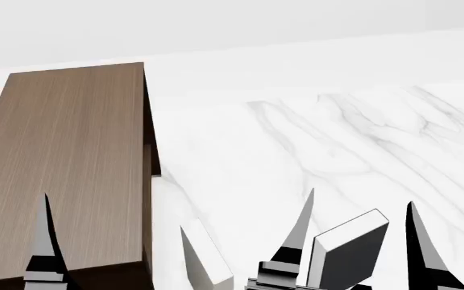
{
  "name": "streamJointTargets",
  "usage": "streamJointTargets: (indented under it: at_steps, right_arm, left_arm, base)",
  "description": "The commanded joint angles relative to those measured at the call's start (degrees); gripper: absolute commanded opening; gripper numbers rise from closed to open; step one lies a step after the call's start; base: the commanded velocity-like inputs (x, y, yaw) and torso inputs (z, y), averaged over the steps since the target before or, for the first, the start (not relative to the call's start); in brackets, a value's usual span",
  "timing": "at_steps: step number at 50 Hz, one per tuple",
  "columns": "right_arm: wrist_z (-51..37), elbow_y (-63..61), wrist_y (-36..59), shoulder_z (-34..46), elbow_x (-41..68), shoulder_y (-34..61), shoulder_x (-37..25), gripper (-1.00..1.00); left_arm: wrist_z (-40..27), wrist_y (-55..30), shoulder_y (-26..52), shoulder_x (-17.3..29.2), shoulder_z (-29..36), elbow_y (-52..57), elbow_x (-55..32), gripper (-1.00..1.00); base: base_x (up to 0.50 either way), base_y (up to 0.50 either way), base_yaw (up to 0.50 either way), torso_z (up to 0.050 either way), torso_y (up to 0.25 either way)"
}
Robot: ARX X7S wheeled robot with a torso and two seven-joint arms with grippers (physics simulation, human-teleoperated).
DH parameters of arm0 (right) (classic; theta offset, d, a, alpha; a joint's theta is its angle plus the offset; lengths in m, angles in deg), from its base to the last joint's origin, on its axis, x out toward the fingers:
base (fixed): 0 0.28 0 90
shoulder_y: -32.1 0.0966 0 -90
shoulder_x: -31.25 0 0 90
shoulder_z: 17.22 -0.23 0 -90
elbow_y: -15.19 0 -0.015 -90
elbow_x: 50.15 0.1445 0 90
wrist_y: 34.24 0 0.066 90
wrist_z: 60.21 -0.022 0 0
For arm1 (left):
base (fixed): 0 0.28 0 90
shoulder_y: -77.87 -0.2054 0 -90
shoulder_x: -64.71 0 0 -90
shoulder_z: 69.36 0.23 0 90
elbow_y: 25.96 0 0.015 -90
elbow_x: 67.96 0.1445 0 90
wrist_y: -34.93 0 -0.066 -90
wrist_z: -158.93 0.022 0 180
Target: Pick up the book in the middle and place it on the cabinet shelf.
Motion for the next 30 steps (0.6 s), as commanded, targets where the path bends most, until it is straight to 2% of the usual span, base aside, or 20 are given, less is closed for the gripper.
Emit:
streamJointTargets:
  at_steps: [1,17,19,20,30]
  right_arm:
    - [0.61,-0.08,0.13,-0.65,-1.22,-0.25,0.61,1.00]
    - [0.07,0.35,-0.22,-0.49,-0.82,-0.26,0.24,1.00]
    - [0.00,0.40,-0.23,-0.45,-0.77,-0.27,0.19,1.00]
    - [0.02,0.54,-0.39,-0.39,-0.79,-0.29,0.15,1.00]
    - [-0.33,0.62,-0.30,-0.29,-0.55,-0.32,-0.13,1.00]
  left_arm:
    - [0.78,0.16,0.27,-0.59,-0.43,0.43,-0.15,1.00]
    - [0.01,0.76,0.06,0.04,-0.86,1.10,-2.03,1.00]
    - [0.38,2.98,-0.36,-0.06,-1.50,0.95,-3.50,1.00]
    - [-0.16,0.38,-0.05,-0.02,-1.37,1.90,-2.76,1.00]
    - [-0.15,-6.85,1.16,-1.01,-2.37,6.76,-6.40,1.00]
  base:
    - [0.00,0.00,0.00,0.034,-0.223]
    - [0.00,0.00,0.00,0.034,-0.227]
    - [0.00,0.00,0.00,0.006,-0.017]
    - [0.00,0.00,0.00,0.000,0.000]
    - [0.00,0.00,0.00,0.000,0.000]
